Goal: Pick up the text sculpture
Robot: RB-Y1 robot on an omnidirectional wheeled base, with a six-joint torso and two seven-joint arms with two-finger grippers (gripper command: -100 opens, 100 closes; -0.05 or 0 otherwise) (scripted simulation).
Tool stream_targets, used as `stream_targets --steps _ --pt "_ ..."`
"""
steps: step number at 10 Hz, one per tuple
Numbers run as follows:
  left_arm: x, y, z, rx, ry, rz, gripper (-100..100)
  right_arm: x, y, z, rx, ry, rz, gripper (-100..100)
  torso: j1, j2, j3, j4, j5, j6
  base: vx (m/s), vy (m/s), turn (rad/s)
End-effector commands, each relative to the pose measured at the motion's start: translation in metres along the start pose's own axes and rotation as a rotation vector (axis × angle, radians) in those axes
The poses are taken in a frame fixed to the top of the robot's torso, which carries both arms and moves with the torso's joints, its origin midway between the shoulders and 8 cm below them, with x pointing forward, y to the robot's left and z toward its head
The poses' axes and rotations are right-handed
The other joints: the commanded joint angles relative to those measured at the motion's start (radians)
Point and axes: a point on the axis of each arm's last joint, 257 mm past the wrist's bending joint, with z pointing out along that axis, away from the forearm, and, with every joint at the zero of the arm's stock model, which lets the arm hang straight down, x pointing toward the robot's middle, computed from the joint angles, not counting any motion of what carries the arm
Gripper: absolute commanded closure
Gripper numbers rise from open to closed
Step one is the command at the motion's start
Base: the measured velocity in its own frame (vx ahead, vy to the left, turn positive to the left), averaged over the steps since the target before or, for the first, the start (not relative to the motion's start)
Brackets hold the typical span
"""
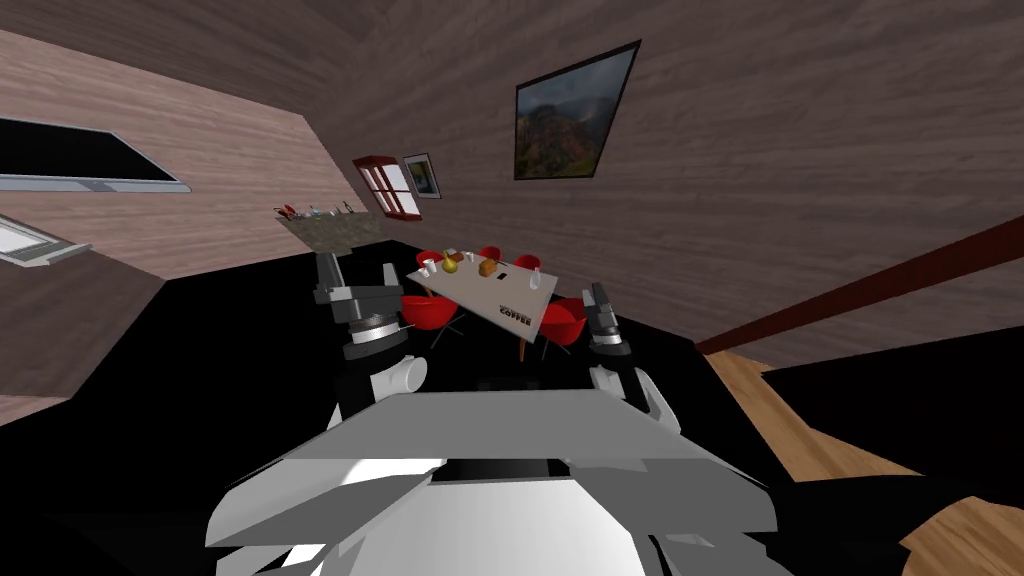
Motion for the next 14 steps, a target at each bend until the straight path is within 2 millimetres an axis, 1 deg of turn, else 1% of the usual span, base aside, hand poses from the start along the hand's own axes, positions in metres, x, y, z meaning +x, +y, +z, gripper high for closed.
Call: stream_targets --steps 1,2,4,5,6,7,8,9,10,11,12,13,14 --pt "0.000 0.000 0.000 0.000 0.000 0.000 0 0.010 -0.025 -0.012 0.058 0.075 -0.067 -100 0.000 0.000 0.000 0.000 0.000 0.000 -0.006 -0.027 0.233" --pt "0.000 0.000 0.000 0.000 0.000 0.000 0 0.011 -0.033 -0.016 0.074 0.091 -0.075 -100 0.000 0.000 0.000 0.000 0.000 0.000 -0.002 -0.021 0.068" --pt "0.000 0.000 0.000 0.000 0.000 0.000 0 0.022 -0.069 -0.037 0.158 0.197 -0.168 -100 0.000 -0.001 0.000 0.000 0.000 0.000 -0.001 -0.014 0.225" --pt "0.000 0.000 0.000 0.000 0.000 0.000 0 0.022 -0.079 -0.043 0.178 0.215 -0.180 -100 0.001 -0.001 0.000 0.000 0.000 0.000 -0.002 -0.019 0.101" --pt "0.000 0.000 0.000 0.000 0.000 0.000 0 0.022 -0.080 -0.043 0.180 0.216 -0.180 -100 0.000 -0.001 0.000 0.000 0.000 0.001 0.000 -0.008 -0.030" --pt "0.000 0.000 0.000 0.000 0.000 0.000 0 0.026 -0.099 -0.057 0.223 0.279 -0.235 -100 0.001 -0.001 0.000 0.000 0.000 0.001 0.003 0.000 0.179" --pt "0.000 0.000 0.000 0.000 0.000 0.000 0 0.025 -0.104 -0.061 0.235 0.280 -0.234 -100 0.001 -0.001 -0.001 0.000 0.000 0.000 0.005 -0.006 0.136" --pt "0.000 0.000 0.000 0.000 0.000 0.000 0 0.028 -0.118 -0.073 0.265 0.343 -0.290 -100 0.001 -0.001 -0.001 0.000 0.000 0.001 0.007 -0.004 0.206" --pt "0.000 0.000 0.000 0.000 0.000 0.000 0 0.028 -0.124 -0.077 0.280 0.344 -0.290 -100 0.001 -0.001 -0.001 0.000 0.000 0.000 0.007 -0.006 0.106" --pt "0.000 0.000 0.000 0.000 0.000 0.000 0 0.028 -0.143 -0.095 0.322 0.409 -0.345 -100 0.001 -0.001 -0.001 0.000 0.000 0.001 0.012 0.003 0.227" --pt "0.000 0.000 0.000 0.000 0.000 0.000 0 0.026 -0.152 -0.103 0.349 0.412 -0.345 -100 0.002 -0.002 -0.001 0.000 0.000 0.000 0.013 -0.003 0.111" --pt "0.000 0.000 0.000 0.000 0.000 0.000 0 0.026 -0.166 -0.119 0.379 0.477 -0.400 -100 0.002 -0.001 -0.001 0.000 0.000 0.001 0.014 0.007 0.178" --pt "0.000 0.000 0.000 0.000 0.000 0.000 0 0.024 -0.173 -0.125 0.399 0.479 -0.399 -100 0.002 -0.002 -0.001 0.000 0.000 0.000 0.013 0.004 0.157"
